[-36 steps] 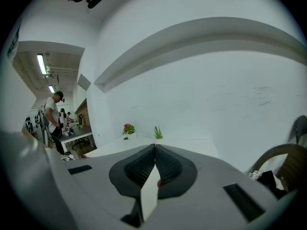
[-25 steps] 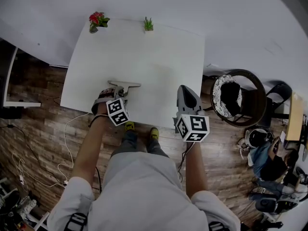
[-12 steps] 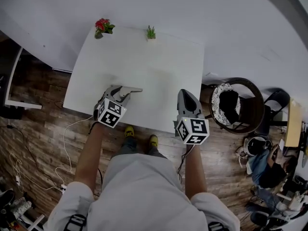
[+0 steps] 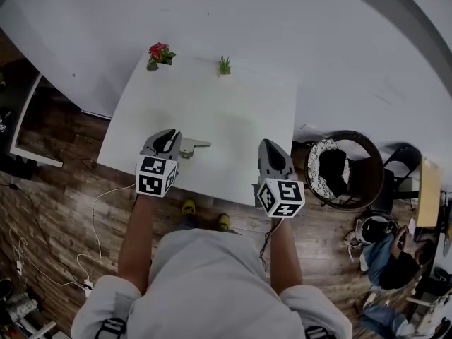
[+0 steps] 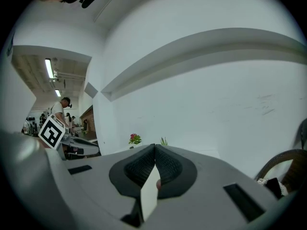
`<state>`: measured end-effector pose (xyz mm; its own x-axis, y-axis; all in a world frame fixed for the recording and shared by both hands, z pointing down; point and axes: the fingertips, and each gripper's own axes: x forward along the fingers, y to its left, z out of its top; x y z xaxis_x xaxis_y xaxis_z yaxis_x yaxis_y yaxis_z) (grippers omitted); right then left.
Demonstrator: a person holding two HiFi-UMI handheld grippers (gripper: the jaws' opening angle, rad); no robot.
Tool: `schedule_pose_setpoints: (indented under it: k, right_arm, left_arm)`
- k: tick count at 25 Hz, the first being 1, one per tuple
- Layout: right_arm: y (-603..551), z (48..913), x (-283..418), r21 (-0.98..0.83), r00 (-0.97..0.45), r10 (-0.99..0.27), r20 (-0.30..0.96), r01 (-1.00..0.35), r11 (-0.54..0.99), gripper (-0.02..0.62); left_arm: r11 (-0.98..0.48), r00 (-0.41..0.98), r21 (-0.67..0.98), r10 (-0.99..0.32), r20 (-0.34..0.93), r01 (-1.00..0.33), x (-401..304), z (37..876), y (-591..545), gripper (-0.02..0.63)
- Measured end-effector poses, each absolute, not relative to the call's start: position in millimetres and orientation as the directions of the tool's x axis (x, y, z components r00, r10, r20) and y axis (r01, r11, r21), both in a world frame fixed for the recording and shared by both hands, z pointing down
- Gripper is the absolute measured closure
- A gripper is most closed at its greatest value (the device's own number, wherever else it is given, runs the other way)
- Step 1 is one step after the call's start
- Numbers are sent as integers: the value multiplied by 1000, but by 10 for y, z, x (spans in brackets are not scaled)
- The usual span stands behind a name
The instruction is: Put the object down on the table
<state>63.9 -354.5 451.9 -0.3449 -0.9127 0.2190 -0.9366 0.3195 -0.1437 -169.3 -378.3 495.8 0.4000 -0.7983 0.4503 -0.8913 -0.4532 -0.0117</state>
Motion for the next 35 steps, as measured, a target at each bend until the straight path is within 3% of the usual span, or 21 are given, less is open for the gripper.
schedule_pose_setpoints:
  k: [17, 35]
  right_arm:
    - [-3497, 4260, 574, -105, -359, -915, 182, -933, 345, 586]
    - [-3448, 4128, 689, -86, -365, -918, 156, -931, 356, 588]
  left_arm:
    - [-335, 318, -22, -911, 265, -942, -1942, 4157, -3509, 586]
    - [-345, 330, -37, -919, 218, -938, -1883, 3959, -3438, 586]
